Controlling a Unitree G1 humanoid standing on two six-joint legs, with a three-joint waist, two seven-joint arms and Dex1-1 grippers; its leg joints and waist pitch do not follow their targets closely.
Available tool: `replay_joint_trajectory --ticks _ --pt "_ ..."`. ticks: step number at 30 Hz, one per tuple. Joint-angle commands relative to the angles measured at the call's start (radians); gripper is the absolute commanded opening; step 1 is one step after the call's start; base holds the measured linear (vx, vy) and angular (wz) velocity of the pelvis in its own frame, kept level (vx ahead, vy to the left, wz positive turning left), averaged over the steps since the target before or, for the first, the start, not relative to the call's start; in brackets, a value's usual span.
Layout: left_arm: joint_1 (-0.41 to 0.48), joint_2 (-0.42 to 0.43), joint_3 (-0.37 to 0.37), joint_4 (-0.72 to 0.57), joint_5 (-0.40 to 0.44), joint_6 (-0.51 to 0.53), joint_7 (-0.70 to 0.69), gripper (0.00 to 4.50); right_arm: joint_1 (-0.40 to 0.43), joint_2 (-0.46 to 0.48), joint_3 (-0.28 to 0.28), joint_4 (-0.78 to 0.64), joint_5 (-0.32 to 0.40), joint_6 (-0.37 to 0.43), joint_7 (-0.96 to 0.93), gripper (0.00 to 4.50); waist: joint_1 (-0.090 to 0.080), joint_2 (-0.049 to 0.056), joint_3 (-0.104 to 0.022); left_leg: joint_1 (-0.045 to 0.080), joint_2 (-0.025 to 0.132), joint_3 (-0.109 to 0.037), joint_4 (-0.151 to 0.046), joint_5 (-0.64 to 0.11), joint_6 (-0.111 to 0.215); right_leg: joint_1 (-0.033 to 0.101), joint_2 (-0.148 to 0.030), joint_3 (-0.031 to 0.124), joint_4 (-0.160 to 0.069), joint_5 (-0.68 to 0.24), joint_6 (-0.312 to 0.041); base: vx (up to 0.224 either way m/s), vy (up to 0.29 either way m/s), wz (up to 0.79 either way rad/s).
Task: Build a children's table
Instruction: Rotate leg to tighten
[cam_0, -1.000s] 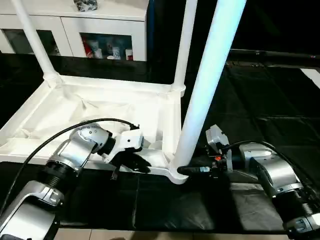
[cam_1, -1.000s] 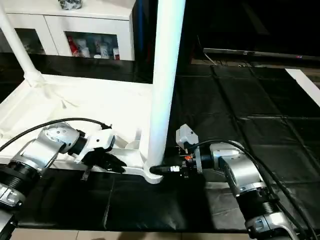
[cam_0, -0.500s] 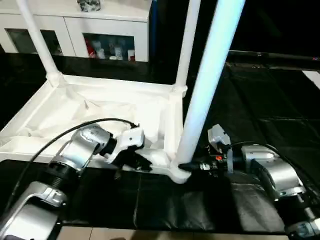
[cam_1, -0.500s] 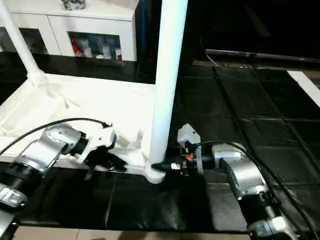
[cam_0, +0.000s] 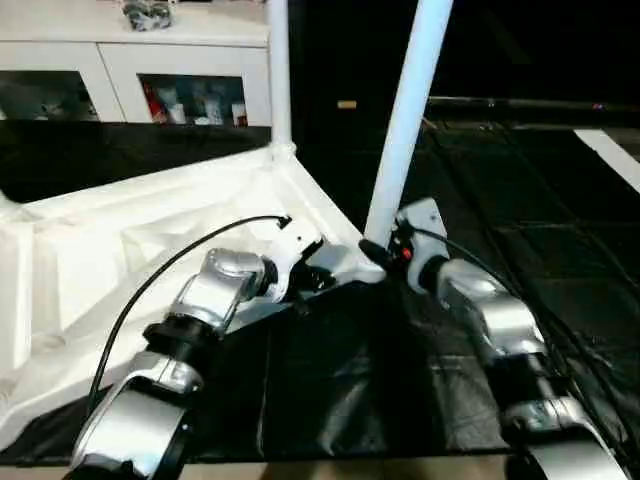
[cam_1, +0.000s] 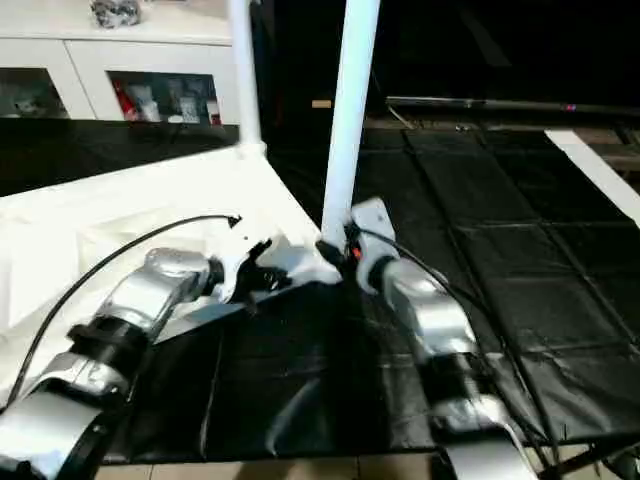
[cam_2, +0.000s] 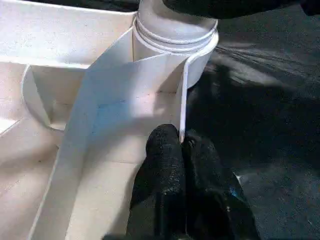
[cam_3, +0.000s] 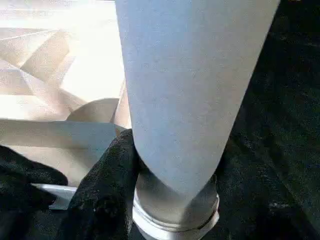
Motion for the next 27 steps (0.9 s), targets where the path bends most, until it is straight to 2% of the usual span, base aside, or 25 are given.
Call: replay_joint_trajectory --ticks 1,3,4,6,8,9,10,11,12,17,18,19,20,21,22,25,26,27 --pt "-0.041 -0.056 -0.022 -0.025 -0.016 -0.03 0.005 0.0 0.011 0.079 0.101 -0.005 0.028 0.012 0.093 2.61 0.003 0.001 -0.058 -0.007 -0.002 0.014 -0.069 -0.125 0.027 0.057 -0.032 0.018 -0.064 -0.08 -0.238 0.0 0.0 0.0" --pt "-0.034 -0.035 -0.029 -0.029 -0.008 -0.043 -0.025 0.0 0.029 0.059 0.113 -0.033 0.031 0.011 0.127 2.63 0.002 0.002 -0.056 -0.006 -0.002 0.014 -0.071 -0.151 0.029 0.057 -0.032 0.018 -0.069 -0.111 -0.233 0.0 0.0 0.0" --pt "-0.03 -0.023 -0.033 -0.032 -0.007 -0.05 -0.043 0.0 0.039 0.047 0.118 -0.046 0.032 0.008 0.145 2.95 0.002 0.002 -0.056 -0.005 -0.001 0.014 -0.072 -0.155 0.028 0.057 -0.033 0.018 -0.069 -0.119 -0.232 0.0 0.0 0.0" --pt "-0.018 0.003 -0.045 -0.034 -0.009 -0.065 -0.091 0.0 0.06 0.014 0.123 -0.068 0.038 0.001 0.183 3.04 0.004 -0.002 -0.056 -0.005 0.0 0.015 -0.071 -0.158 0.033 0.057 -0.034 0.02 -0.069 -0.122 -0.227 0.0 0.0 0.0" --pt "-0.008 0.03 -0.061 -0.034 -0.004 -0.086 -0.133 0.0 0.075 -0.015 0.125 -0.087 0.044 0.002 0.221 3.15 0.004 0.003 -0.055 -0.006 0.001 0.013 -0.073 -0.155 0.034 0.058 -0.034 0.019 -0.068 -0.116 -0.23 0.0 0.0 0.0" --pt "-0.001 0.047 -0.071 -0.036 0.001 -0.095 -0.156 0.0 0.084 -0.03 0.127 -0.1 0.049 0.005 0.245 3.27 0.003 0.001 -0.055 -0.005 0.001 0.014 -0.072 -0.155 0.037 0.058 -0.034 0.02 -0.068 -0.109 -0.231 0.0 0.0 0.0" --pt "0.004 0.061 -0.076 -0.037 0.0 -0.111 -0.184 0.0 0.091 -0.047 0.127 -0.115 0.057 0.002 0.274 3.4 0.004 0.006 -0.055 -0.005 0.002 0.013 -0.072 -0.158 0.038 0.058 -0.035 0.02 -0.068 -0.109 -0.234 0.0 0.0 0.0" --pt "0.004 0.061 -0.076 -0.037 0.0 -0.111 -0.184 0.0 0.091 -0.047 0.127 -0.115 0.057 0.002 0.274 3.51 0.002 0.004 -0.054 -0.005 0.002 0.015 -0.073 -0.169 0.036 0.057 -0.034 0.02 -0.069 -0.118 -0.236 0.0 0.0 0.0" --pt "0.01 0.084 -0.084 -0.038 0.0 -0.137 -0.226 0.0 0.101 -0.077 0.127 -0.138 0.068 -0.006 0.324 3.51 0.003 0.009 -0.053 -0.003 0.003 0.014 -0.074 -0.183 0.031 0.056 -0.034 0.02 -0.072 -0.135 -0.235 0.0 0.0 0.0" --pt "0.012 0.157 -0.109 -0.044 0.002 -0.216 -0.357 0.0 0.095 -0.156 0.114 -0.125 0.058 -0.055 0.421 3.97 0.004 0.009 -0.054 -0.003 0.005 0.014 -0.074 -0.198 0.029 0.055 -0.036 0.02 -0.07 -0.145 -0.244 0.0 0.0 0.0" --pt "0.017 0.174 -0.113 -0.06 -0.009 -0.224 -0.4 0.0 0.097 -0.171 0.116 -0.13 0.068 -0.068 0.462 3.97 0.005 0.002 -0.054 -0.001 0.006 0.016 -0.072 -0.188 0.035 0.052 -0.035 0.02 -0.069 -0.128 -0.25 0.0 0.0 0.0" --pt "0.019 0.18 -0.115 -0.066 -0.013 -0.228 -0.415 0.0 0.098 -0.176 0.117 -0.132 0.073 -0.073 0.477 3.97 0.009 0.005 -0.056 0.001 0.007 0.015 -0.071 -0.18 0.037 0.053 -0.038 0.021 -0.065 -0.114 -0.258 0.0 0.0 0.0" --pt "0.026 0.203 -0.125 -0.084 -0.023 -0.232 -0.465 0.0 0.1 -0.191 0.117 -0.141 0.091 -0.084 0.522 3.97 0.012 0.008 -0.06 -0.001 0.009 0.015 -0.068 -0.145 0.046 0.055 -0.037 0.021 -0.056 -0.045 -0.275 0.0 0.0 0.0" --pt "0.03 0.218 -0.134 -0.092 -0.021 -0.242 -0.488 0.0 0.101 -0.2 0.12 -0.144 0.1 -0.096 0.553 3.97 0.013 0.001 -0.061 -0.005 0.008 0.017 -0.066 -0.105 0.06 0.056 -0.033 0.019 -0.049 0.025 -0.287 0.0 0.0 0.0" --pt "0.031 0.227 -0.14 -0.092 -0.019 -0.252 -0.503 0.0 0.102 -0.206 0.123 -0.146 0.107 -0.103 0.575 3.97 0.016 0.003 -0.062 -0.004 0.007 0.018 -0.063 -0.092 0.072 0.056 -0.033 0.018 -0.046 0.052 -0.295 0.0 0.0 0.0" --pt "0.042 0.258 -0.157 -0.105 -0.019 -0.278 -0.556 0.0 0.105 -0.238 0.14 -0.147 0.13 -0.116 0.666 3.97 0.026 0.003 -0.061 -0.004 0.008 0.02 -0.061 -0.09 0.087 0.056 -0.034 0.016 -0.044 0.053 -0.301 0.0 0.0 0.0" --pt "0.052 0.276 -0.166 -0.122 -0.024 -0.288 -0.591 0.0 0.106 -0.256 0.149 -0.149 0.149 -0.111 0.725 3.7 0.03 0.001 -0.06 -0.005 0.01 0.02 -0.061 -0.105 0.089 0.058 -0.035 0.016 -0.044 0.031 -0.301 0.0 0.0 0.0" --pt "0.055 0.283 -0.17 -0.128 -0.025 -0.291 -0.605 0.0 0.106 -0.263 0.152 -0.149 0.156 -0.107 0.751 3.7 0.033 0.001 -0.059 -0.005 0.011 0.021 -0.061 -0.108 0.089 0.057 -0.036 0.016 -0.045 0.021 -0.299 0.0 0.0 0.0"
